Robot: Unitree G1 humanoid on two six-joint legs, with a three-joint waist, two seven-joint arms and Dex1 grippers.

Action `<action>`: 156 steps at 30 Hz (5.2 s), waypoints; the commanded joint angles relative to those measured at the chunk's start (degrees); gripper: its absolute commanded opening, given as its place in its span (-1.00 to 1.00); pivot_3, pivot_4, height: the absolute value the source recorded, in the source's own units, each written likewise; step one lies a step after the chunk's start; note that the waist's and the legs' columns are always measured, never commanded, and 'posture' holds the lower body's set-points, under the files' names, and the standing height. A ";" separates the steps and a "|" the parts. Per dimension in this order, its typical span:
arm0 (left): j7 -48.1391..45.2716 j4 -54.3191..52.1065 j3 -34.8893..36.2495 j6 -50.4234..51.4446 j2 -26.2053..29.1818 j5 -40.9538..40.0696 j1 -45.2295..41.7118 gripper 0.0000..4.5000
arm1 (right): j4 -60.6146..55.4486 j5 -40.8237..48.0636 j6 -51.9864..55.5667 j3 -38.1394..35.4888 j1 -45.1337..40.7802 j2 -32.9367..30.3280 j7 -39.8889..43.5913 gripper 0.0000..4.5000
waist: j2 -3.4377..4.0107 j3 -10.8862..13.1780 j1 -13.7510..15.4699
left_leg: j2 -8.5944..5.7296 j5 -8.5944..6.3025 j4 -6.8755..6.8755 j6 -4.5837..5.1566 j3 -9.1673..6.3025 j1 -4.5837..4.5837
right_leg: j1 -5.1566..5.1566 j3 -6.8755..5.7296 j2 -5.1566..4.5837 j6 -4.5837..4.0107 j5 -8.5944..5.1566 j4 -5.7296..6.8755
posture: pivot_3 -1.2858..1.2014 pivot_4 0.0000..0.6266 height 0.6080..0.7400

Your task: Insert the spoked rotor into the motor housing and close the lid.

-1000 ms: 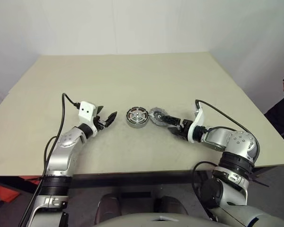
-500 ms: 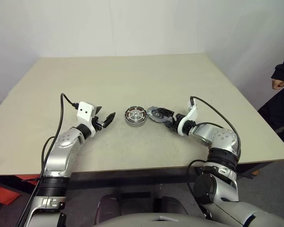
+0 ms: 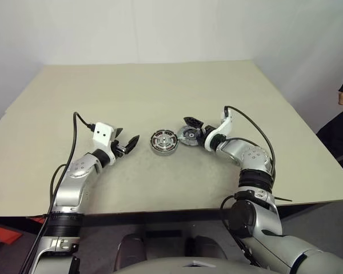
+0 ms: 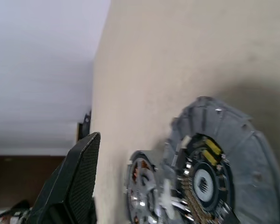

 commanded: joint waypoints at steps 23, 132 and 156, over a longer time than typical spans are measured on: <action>0.69 -1.68 0.78 -0.87 0.48 0.40 -1.02 0.72 | -11.75 7.83 5.77 12.38 -1.47 -0.36 4.36 0.99 | 0.00 0.00 0.10 | -0.02 0.10 0.02 -0.19 0.00 0.14 | 0.29 0.01 -0.07 -0.01 -0.06 -0.06 | 0.03 -1.00 1.00; 1.44 -2.11 1.03 -1.10 0.80 0.48 -0.95 0.72 | 23.83 -45.98 -47.80 50.23 -0.87 -11.67 35.45 0.38 | 0.23 -1.15 0.02 | 0.00 -0.13 0.34 0.22 -0.02 1.13 | 1.33 0.02 -0.23 0.36 -0.32 0.19 | 0.03 -1.00 1.00; 6.24 11.58 9.57 20.59 -11.50 -18.86 -14.89 -0.79 | 23.53 -45.59 -48.06 50.05 -1.09 -11.42 34.87 0.38 | 0.24 -1.21 -0.11 | -0.05 -0.12 0.23 0.21 -0.02 1.11 | 1.48 -0.07 -0.21 0.40 -0.33 -0.25 | 0.03 -1.00 1.00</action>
